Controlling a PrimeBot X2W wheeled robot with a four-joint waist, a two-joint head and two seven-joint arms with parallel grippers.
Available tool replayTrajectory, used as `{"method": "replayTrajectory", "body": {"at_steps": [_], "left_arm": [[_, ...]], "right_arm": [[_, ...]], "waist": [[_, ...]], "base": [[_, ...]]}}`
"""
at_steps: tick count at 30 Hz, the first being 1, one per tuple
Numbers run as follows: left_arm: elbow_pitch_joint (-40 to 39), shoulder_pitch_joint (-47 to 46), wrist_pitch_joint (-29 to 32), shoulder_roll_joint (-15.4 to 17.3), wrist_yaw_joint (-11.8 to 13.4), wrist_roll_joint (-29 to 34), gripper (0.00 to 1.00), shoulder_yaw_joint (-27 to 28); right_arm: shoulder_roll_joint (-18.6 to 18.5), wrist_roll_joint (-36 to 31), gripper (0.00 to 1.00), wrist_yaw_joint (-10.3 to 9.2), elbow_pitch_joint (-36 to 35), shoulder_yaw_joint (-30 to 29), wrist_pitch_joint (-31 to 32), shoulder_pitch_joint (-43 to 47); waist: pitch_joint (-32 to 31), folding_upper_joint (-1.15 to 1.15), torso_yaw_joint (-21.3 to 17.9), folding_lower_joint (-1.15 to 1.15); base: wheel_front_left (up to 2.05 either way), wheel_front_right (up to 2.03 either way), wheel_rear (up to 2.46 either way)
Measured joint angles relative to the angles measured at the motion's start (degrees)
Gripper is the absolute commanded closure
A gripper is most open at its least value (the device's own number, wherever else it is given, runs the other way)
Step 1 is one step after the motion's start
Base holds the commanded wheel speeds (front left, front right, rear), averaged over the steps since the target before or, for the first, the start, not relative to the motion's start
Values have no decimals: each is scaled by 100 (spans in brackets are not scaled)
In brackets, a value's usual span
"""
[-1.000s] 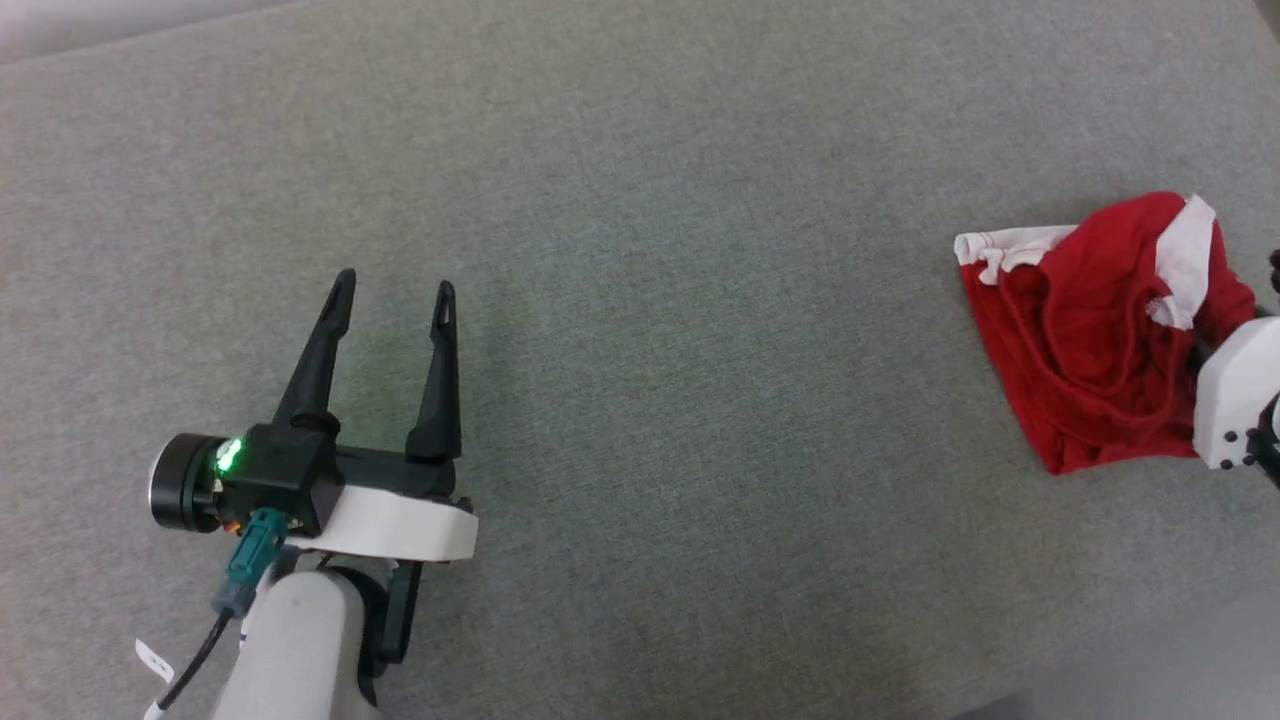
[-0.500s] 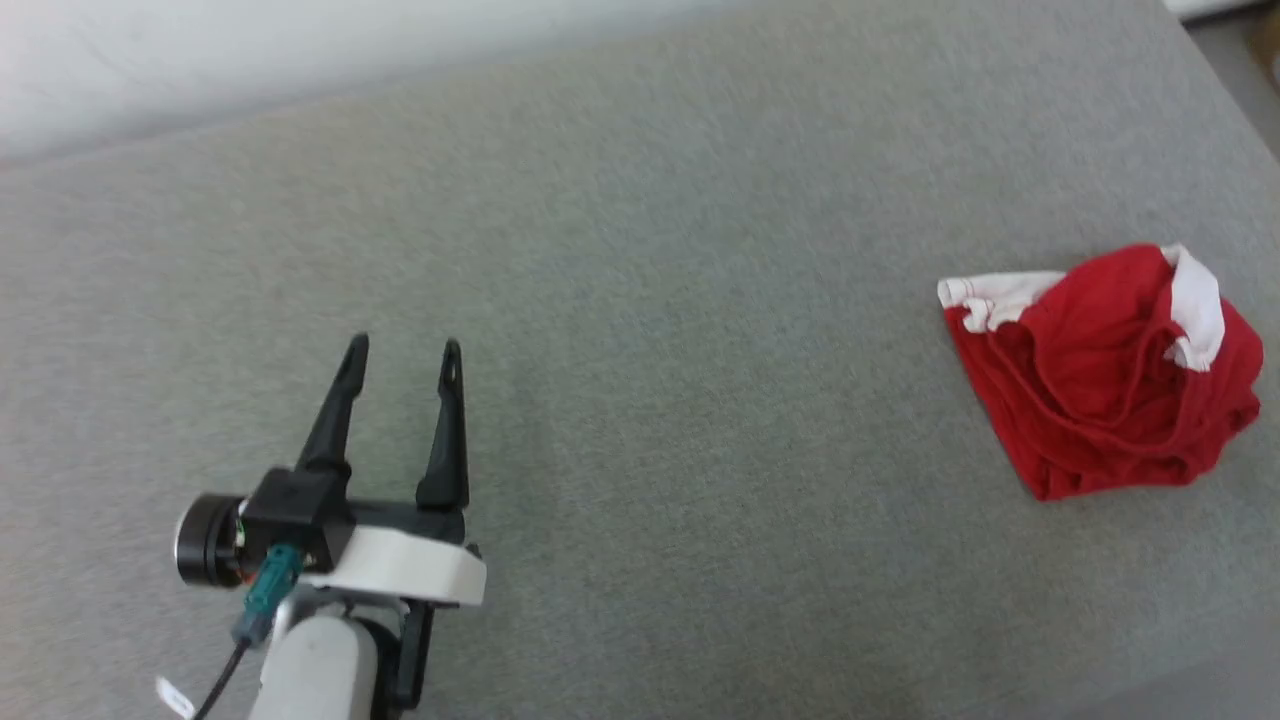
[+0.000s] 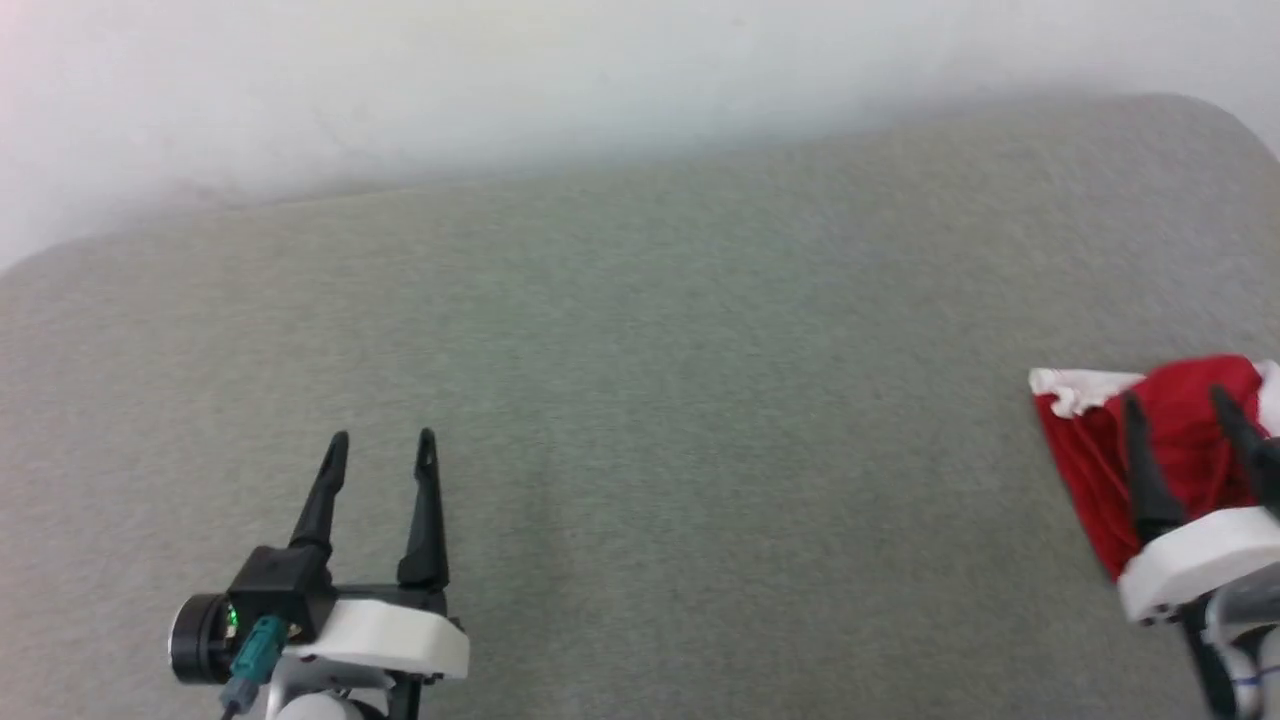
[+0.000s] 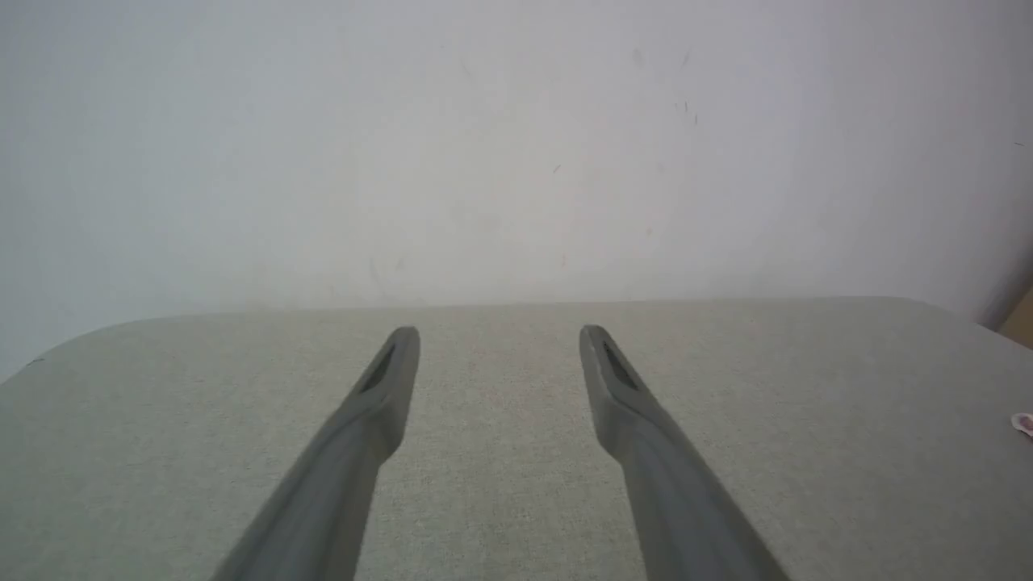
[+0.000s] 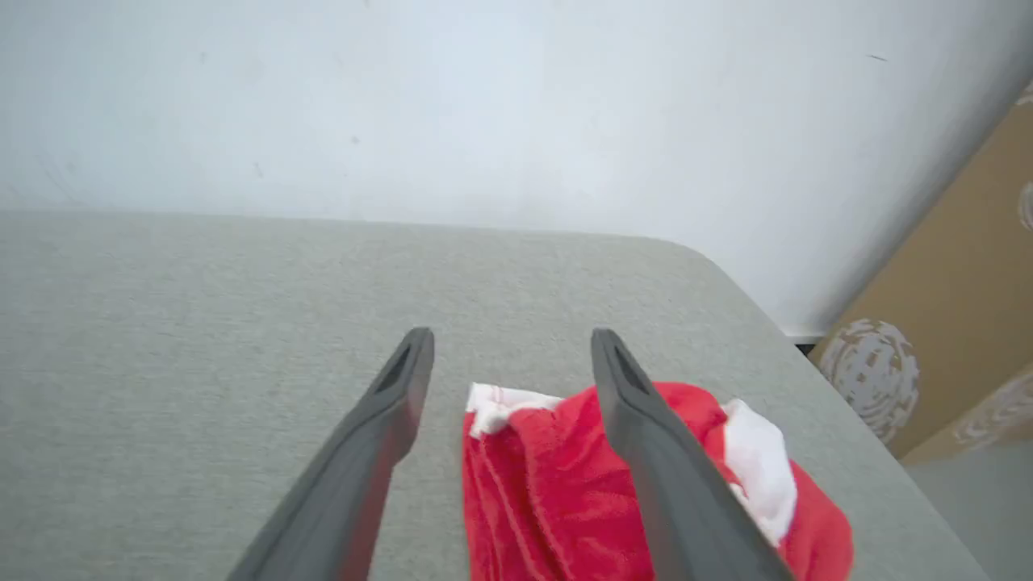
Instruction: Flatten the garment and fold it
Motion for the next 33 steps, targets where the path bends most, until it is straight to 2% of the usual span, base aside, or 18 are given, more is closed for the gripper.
{"method": "replayTrajectory", "body": {"at_steps": [3,7,14,23,24,33], "left_arm": [[58,64,0,47,51,-23,0,137],[208,222,0,201,101,-33,0,350],[442,519,29,560,91,-81,0,559],[591,701,142,546,-15,-137,0,390],[591,701,143,537,-15,-137,100,388],[564,699,210,515,-15,-119,100,392]], "right_arm": [[392,-20,0,0,-587,156,171,247],[770,10,0,0,-1034,401,232,439],[1007,107,0,0,-1336,702,197,966],[1048,121,0,0,-1419,1083,154,1228],[1047,118,100,0,-1416,1088,164,1227],[1043,107,100,0,-1413,1083,171,1225]], "waist": [[-135,0,230,0],[-337,0,452,0],[-637,0,686,0],[-673,0,712,1],[-674,0,712,2],[-676,0,714,2]], "base": [[0,0,0],[0,0,0],[0,0,0],[0,0,0],[0,0,0],[0,0,0]]}}
